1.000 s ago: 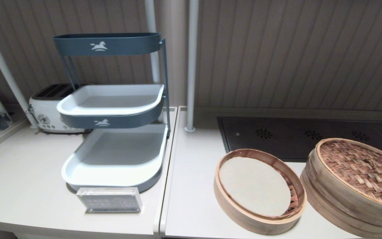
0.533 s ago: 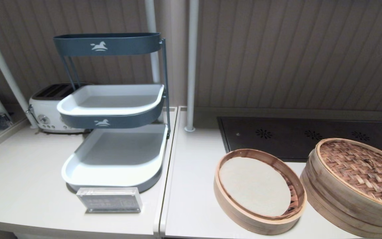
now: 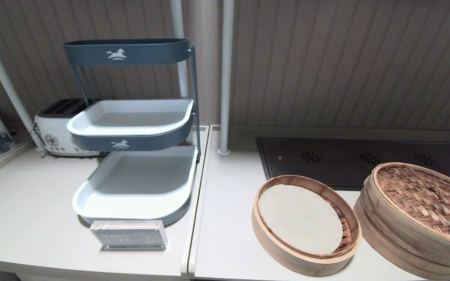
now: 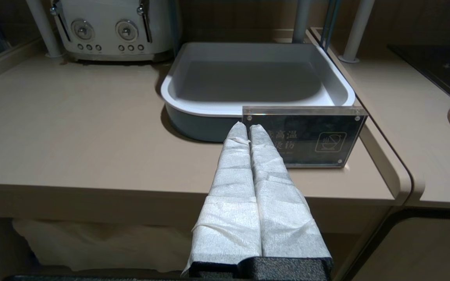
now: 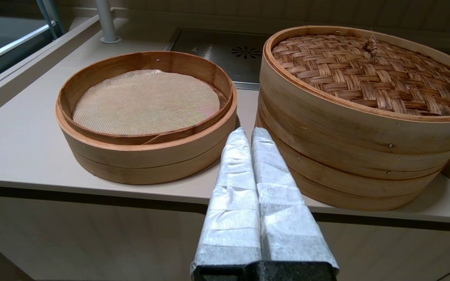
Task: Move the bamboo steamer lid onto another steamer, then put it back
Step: Pick up the steamer
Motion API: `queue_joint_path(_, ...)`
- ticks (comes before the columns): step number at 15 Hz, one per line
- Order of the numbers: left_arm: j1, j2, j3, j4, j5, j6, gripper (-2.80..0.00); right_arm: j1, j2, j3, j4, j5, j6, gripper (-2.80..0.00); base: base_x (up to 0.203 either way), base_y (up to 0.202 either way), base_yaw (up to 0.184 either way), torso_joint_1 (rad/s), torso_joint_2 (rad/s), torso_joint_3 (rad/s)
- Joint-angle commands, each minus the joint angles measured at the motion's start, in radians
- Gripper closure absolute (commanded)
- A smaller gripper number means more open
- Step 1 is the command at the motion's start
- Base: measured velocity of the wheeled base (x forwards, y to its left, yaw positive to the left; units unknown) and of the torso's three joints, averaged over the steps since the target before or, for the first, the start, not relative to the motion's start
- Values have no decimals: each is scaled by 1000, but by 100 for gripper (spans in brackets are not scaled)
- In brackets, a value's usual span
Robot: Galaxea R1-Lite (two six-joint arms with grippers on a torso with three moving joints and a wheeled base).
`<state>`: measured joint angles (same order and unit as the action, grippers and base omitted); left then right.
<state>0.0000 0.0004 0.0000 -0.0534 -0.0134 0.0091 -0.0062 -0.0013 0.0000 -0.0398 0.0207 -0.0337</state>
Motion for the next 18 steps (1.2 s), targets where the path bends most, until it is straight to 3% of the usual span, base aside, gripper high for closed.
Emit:
queue_joint_path(1,0,-2,28,0,0,0,0,0,1,26,-2,1,0,0,0,0,0,0,0,0)
queue_joint_path(18,0,-3,28,0,0,0,0,0,1,15,9,-4,-6,0,0,0,0,0,0,0)
